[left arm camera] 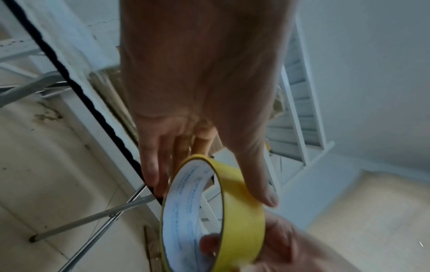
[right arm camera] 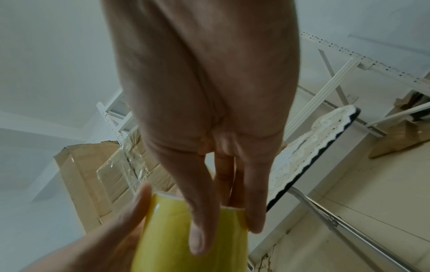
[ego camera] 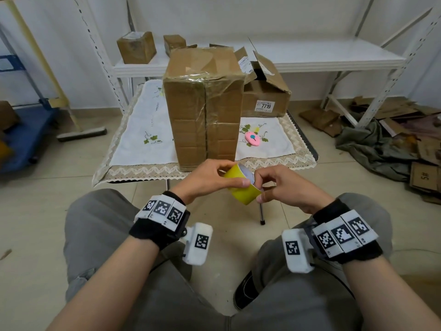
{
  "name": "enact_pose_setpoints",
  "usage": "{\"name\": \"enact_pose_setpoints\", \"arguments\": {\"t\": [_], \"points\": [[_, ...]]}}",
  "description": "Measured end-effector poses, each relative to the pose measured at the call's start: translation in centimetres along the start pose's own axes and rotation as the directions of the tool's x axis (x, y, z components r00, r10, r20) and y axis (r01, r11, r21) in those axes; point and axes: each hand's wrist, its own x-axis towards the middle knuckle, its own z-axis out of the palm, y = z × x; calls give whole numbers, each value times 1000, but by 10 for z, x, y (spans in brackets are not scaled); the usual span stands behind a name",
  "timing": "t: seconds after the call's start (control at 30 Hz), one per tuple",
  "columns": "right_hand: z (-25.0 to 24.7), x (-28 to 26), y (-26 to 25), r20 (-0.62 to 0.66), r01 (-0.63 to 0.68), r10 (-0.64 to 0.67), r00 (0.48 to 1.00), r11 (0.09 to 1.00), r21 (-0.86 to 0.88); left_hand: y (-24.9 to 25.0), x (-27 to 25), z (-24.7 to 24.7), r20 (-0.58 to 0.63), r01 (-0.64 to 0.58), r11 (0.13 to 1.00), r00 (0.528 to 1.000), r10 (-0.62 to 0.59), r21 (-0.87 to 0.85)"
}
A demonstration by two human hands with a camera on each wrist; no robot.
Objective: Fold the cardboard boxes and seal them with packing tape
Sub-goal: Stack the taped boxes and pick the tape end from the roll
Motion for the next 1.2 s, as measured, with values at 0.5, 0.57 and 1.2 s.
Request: {"name": "enact_pose_setpoints", "arguments": {"t": [0.5,0.57,1.2], "points": [[4,2,-12,47,13,-33,998,927,375,20,-5,23,-249,-241,891,902,351,385],[2,1,-12,42,29,-48,998,930,367,21,-7,25,-252,-260,879,891,378,399],[-3,2,-5,31,63,-76,997,949,309,18,-1,7,-223,-202,898,926,305,391]]}}
